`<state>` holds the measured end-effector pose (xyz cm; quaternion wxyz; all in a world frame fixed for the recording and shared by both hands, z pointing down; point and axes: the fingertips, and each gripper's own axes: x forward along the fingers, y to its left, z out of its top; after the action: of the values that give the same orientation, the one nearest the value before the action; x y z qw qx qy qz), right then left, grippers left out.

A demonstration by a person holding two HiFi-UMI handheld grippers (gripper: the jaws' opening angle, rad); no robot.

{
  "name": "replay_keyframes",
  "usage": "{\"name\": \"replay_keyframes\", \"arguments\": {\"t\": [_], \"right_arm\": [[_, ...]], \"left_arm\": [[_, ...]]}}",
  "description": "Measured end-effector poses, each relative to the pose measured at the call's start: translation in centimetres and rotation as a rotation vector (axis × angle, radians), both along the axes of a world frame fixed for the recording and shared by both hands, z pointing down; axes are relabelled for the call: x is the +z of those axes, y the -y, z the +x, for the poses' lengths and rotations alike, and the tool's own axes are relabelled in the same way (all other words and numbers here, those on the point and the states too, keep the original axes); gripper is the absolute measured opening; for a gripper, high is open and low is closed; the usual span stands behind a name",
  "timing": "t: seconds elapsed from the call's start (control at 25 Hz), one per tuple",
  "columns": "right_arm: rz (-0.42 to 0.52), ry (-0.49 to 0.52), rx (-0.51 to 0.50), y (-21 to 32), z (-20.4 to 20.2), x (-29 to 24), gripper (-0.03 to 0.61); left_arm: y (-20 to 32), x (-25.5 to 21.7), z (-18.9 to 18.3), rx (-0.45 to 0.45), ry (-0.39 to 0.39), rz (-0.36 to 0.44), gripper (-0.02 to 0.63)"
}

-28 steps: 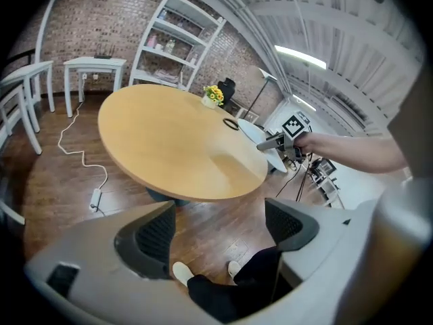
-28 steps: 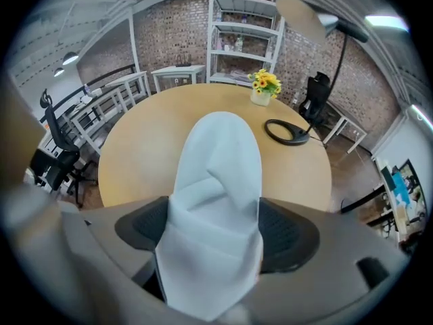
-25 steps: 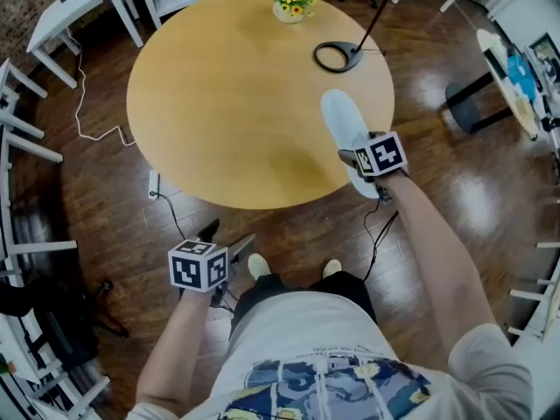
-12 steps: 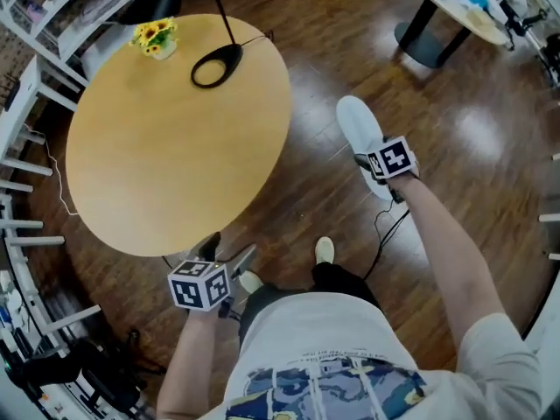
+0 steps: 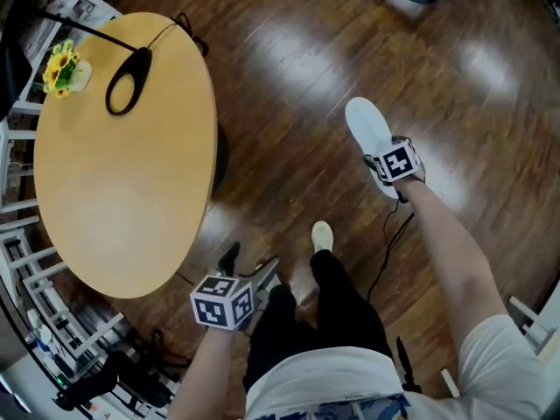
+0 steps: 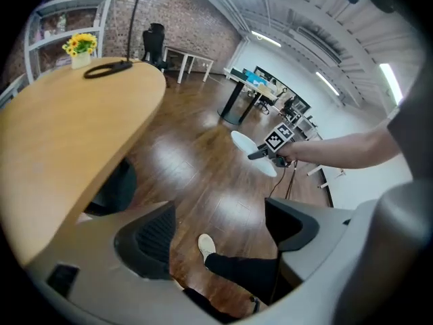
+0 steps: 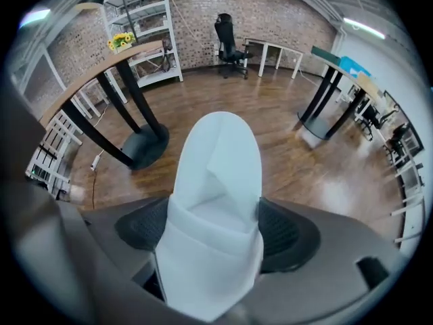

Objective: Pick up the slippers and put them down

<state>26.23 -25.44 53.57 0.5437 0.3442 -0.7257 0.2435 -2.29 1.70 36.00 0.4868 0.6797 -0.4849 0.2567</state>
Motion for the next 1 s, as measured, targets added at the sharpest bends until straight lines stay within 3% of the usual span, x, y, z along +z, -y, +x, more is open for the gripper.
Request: {"name": "replay_keyframes", "arguments": {"t": [0.24, 0.44, 0.64, 0.8, 1.0], "right_arm": [[-0.062, 0.051, 0.058, -0.1, 1.6, 18.2, 0.436], [-0.069, 0.046, 0.041, 0.0, 1.0, 36.5, 0.436], [-0.078, 0.021, 0.065, -1.4, 0.7, 52.4, 0.436], [-0.106, 0.011, 0.076, -4.4, 0.6, 59.1, 0.437], [-0.057, 0.008, 0.059, -5.0, 0.6, 60.9, 0.45]], "left_arm": [[3.4, 10.5, 8.6, 0.122, -0.109, -0.05, 0.416], [2.2, 21.7, 12.4, 0.111, -0.183, -0.116, 0.416], [-2.1, 33.3, 12.4, 0.21, -0.136, -0.173, 0.415], [-3.1, 40.0, 11.7, 0.188, -0.13, -0.217, 0.415], [-3.2, 42.1, 13.1, 0.205, -0.167, -0.173, 0.416]]}}
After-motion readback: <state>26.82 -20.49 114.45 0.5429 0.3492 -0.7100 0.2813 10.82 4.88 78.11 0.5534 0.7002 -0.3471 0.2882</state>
